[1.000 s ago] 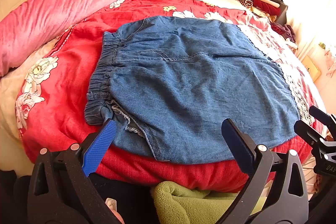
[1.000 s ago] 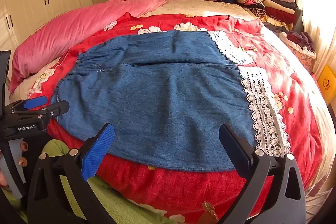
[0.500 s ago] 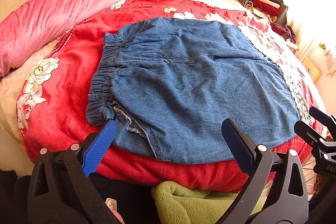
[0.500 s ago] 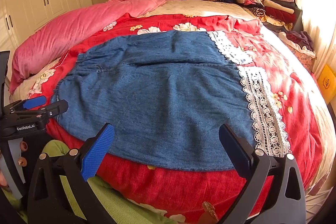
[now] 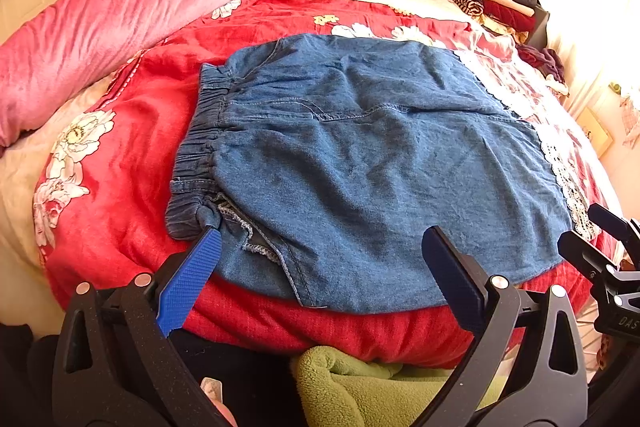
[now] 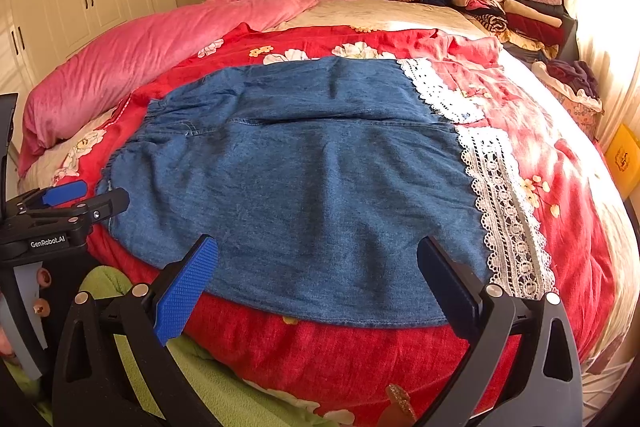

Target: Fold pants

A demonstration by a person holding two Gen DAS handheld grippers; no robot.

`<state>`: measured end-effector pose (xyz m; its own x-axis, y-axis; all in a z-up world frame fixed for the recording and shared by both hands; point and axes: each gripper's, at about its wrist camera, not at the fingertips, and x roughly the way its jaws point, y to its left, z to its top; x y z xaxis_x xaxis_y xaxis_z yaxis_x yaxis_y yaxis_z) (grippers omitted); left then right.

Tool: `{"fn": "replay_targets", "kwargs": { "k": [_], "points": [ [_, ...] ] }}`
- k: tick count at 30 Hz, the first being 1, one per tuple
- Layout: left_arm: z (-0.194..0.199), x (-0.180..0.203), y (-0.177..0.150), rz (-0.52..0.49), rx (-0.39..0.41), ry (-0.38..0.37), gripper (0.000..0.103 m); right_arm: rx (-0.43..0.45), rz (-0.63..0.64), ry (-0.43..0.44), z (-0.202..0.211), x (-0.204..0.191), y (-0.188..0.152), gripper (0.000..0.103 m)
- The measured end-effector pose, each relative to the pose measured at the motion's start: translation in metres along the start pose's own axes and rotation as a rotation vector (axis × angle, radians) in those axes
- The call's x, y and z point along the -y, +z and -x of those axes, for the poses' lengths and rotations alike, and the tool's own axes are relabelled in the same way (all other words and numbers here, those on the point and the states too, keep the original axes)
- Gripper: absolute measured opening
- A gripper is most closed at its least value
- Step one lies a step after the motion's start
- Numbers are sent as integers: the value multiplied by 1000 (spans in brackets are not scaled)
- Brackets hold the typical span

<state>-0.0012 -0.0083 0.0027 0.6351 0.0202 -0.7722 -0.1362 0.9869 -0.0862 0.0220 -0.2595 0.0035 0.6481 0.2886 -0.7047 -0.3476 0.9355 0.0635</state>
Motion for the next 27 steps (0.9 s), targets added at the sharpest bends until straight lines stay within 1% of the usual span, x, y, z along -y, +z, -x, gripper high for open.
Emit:
{"fn": "replay_targets", "kwargs": {
  "k": [5, 11, 18, 27],
  "points": [
    [-1, 0, 1, -3, 0, 7, 94, -1, 0, 6, -4, -2, 2, 99],
    [-7, -3, 6, 0, -1, 23, 94, -5, 13, 15, -13, -7, 12, 99],
    [-14, -13, 24, 19, 3, 46, 94, 6, 34, 34, -25, -15, 36, 99],
    [-26, -34, 48, 57, 2, 60, 94, 11, 48, 57, -45, -16, 68, 99]
  ]
}}
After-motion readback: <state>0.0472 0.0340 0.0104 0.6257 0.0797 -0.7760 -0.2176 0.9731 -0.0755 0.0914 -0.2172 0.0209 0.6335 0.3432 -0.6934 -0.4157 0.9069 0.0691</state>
